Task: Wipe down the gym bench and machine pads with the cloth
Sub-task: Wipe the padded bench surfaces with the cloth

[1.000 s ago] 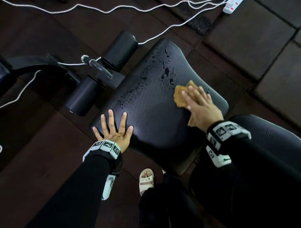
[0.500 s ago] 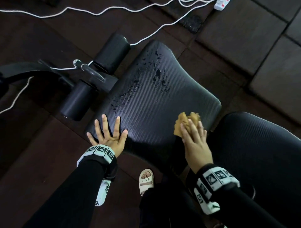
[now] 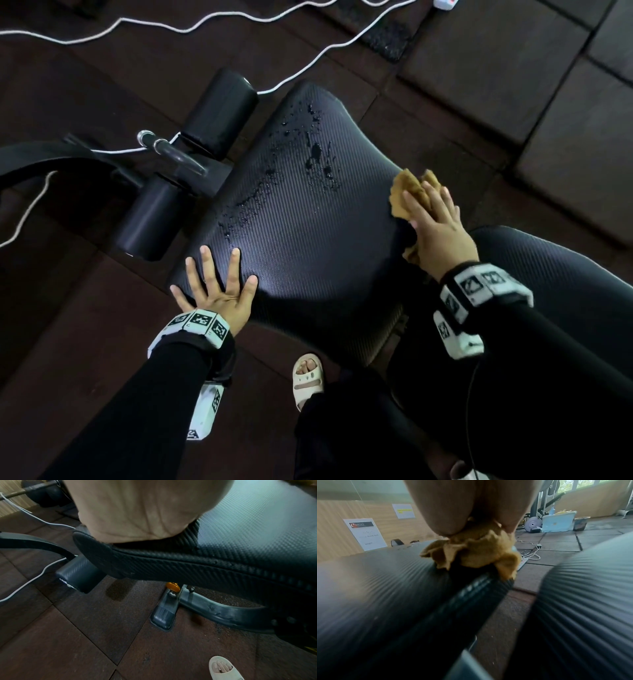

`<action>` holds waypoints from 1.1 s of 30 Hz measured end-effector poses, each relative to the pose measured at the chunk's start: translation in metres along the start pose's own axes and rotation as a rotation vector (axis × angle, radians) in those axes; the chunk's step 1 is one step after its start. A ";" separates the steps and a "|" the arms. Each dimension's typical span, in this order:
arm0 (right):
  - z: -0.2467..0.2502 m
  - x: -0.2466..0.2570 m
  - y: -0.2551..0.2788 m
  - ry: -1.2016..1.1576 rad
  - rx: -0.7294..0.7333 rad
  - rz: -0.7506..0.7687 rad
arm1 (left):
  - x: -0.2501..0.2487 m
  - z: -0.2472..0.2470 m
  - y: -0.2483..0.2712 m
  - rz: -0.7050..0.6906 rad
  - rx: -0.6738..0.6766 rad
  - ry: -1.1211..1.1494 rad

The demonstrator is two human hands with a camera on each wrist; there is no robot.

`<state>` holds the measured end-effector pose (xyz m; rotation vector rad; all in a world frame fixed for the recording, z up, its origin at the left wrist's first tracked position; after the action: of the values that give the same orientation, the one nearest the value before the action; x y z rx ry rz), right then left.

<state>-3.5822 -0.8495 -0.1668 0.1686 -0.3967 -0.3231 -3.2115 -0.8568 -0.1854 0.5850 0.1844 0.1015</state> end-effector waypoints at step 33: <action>-0.012 0.030 0.014 -0.043 -0.042 -0.006 | -0.013 0.017 0.009 0.042 0.154 -0.054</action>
<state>-3.5475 -0.8453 -0.1639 0.1222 -0.4319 -0.3410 -3.2216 -0.8604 -0.1648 0.7441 0.1279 0.1126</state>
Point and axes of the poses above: each hand's wrist, its own y-axis away from the middle knuckle, its own z-axis out of the back of the hand, x = y × z, the point moved 3 cm from there along -y, towards the middle knuckle, and after that the axes turned 8 degrees about -x, right-handed, at the moved point
